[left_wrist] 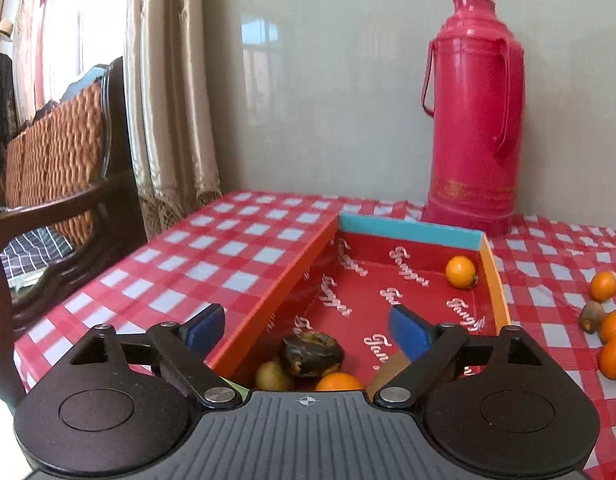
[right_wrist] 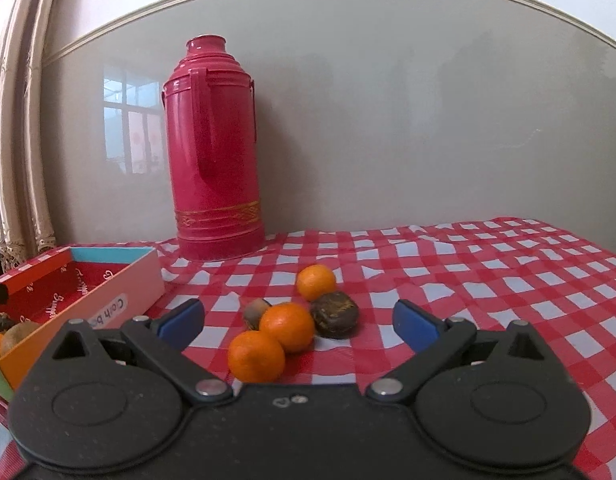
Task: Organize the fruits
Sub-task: 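Carry the dark fruit with the left gripper into the box and release, then reach the right gripper to a mandarin and grasp it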
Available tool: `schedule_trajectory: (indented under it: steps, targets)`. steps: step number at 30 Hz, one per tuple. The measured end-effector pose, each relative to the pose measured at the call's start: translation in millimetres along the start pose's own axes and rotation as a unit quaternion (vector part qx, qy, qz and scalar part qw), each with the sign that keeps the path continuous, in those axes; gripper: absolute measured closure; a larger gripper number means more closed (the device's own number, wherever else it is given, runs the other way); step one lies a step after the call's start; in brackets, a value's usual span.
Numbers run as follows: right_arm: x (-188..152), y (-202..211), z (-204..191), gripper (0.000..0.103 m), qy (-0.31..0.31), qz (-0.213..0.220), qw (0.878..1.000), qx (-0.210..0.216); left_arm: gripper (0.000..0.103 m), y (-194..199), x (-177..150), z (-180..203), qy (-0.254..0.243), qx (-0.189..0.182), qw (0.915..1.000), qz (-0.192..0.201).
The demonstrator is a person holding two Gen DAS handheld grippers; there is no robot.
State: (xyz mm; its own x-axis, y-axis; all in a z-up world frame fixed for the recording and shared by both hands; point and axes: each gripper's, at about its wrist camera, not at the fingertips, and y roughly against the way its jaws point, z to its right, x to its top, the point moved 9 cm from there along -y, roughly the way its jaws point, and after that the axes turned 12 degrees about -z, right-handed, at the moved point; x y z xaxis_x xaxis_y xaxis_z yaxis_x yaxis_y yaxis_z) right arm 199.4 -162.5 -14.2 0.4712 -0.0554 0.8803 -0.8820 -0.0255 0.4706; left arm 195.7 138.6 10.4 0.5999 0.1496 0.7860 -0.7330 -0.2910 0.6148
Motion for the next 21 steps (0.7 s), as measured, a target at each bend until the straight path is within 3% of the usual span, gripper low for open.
schedule_trajectory:
  steps: [7,13,21]
  targets:
    - [-3,-7,-6,0.014,0.010,-0.030,0.999,0.020,0.013,25,-11,-49,0.029,0.037,0.9988,0.014]
    - [-9,-22,-14,0.027,0.016,-0.084,0.996,0.036,0.009,39,-37,-97,0.061,0.087,0.9941,0.020]
    - [-13,-40,-21,0.037,0.009,-0.128,0.991,0.024,0.005,40,-48,-129,0.075,0.129,0.9883,0.032]
